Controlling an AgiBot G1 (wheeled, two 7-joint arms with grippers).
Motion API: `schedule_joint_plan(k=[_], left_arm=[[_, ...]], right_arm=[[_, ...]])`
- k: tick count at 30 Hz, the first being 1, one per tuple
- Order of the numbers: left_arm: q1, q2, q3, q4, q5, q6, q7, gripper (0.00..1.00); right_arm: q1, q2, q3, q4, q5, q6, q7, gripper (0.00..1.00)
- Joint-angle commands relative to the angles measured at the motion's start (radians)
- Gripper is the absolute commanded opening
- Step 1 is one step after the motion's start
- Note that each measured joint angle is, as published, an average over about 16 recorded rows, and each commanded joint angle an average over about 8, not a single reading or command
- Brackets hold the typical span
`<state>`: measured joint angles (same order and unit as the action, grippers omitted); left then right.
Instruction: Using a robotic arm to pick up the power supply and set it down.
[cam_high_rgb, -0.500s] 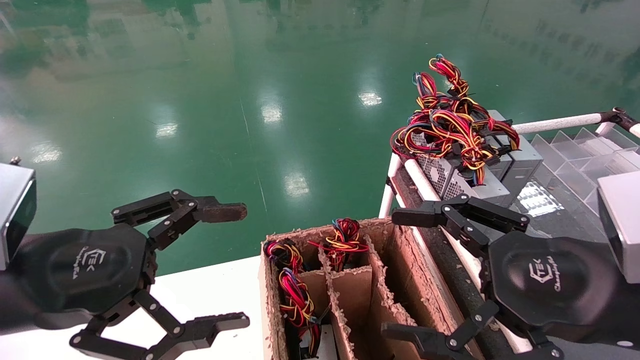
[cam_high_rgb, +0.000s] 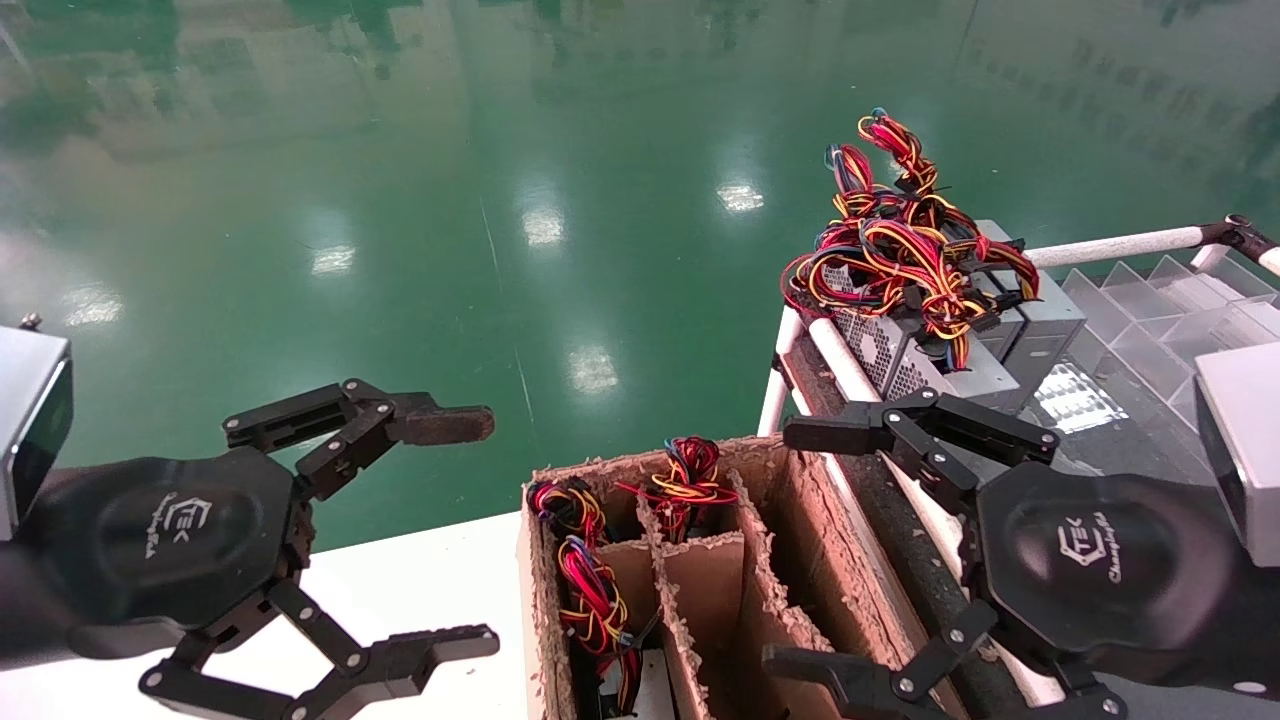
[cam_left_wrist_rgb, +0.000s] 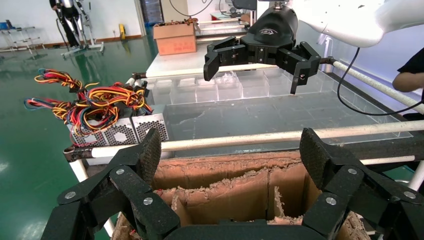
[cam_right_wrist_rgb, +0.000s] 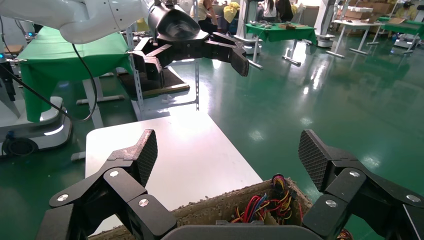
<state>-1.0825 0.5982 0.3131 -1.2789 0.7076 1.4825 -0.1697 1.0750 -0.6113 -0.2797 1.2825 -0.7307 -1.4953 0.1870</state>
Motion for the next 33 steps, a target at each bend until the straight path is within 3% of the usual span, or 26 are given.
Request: schedule_joint_plan(k=[1, 33], left_arm=[[0.0, 0.0, 0.0, 0.0, 0.0, 0.0, 0.0, 0.0], [0.0, 0.0, 0.0, 0.0, 0.0, 0.0, 0.0, 0.0]], right_arm=[[0.0, 0.0, 0.0, 0.0, 0.0, 0.0, 0.0, 1.0], [0.0, 0.0, 0.0, 0.0, 0.0, 0.0, 0.0, 1.0]])
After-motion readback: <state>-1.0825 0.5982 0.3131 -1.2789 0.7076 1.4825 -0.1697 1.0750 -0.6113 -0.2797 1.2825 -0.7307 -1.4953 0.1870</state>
